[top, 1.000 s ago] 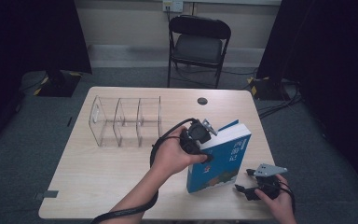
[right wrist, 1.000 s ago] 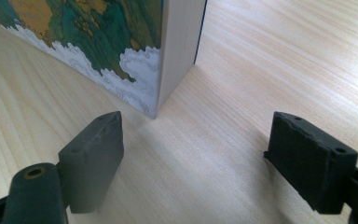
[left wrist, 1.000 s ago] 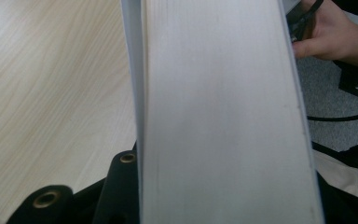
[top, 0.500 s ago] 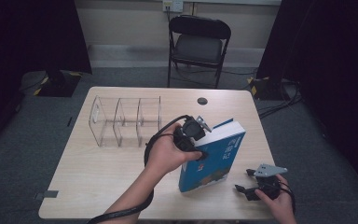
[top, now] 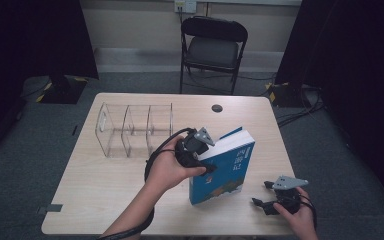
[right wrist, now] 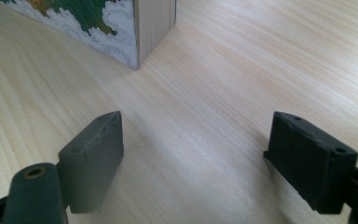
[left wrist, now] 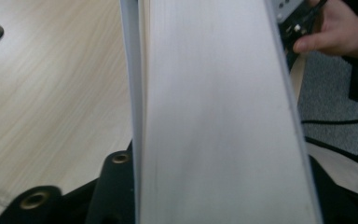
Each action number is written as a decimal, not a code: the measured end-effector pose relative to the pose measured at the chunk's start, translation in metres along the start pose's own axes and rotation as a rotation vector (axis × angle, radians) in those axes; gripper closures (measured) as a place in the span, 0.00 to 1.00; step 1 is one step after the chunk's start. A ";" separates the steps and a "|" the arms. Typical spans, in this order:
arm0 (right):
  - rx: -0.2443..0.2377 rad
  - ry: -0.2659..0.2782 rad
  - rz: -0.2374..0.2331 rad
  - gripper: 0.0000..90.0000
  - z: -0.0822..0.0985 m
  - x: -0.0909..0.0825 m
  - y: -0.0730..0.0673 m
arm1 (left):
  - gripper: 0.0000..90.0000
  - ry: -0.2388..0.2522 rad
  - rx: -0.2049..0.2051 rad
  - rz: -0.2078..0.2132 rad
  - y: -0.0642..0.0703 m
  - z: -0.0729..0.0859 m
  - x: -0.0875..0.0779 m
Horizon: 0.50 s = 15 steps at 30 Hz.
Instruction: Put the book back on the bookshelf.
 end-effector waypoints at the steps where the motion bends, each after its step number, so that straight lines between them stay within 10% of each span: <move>1: 0.000 0.000 0.000 0.20 0.000 0.000 0.000 | 0.57 0.021 -0.003 -0.008 0.000 -0.003 0.000; 15: 0.000 0.000 -0.001 0.20 0.000 0.000 0.000 | 0.53 -0.128 -0.020 -0.040 -0.002 -0.007 0.006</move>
Point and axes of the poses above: each handheld gripper's, and its own axes: x roughly forward along the jaws, z roughly out of its underside, y roughly to its right, the point moved 7 cm from there along x, roughly forward along the jaws, and after that the axes turned 2 degrees about -x, right-handed, at the moved point
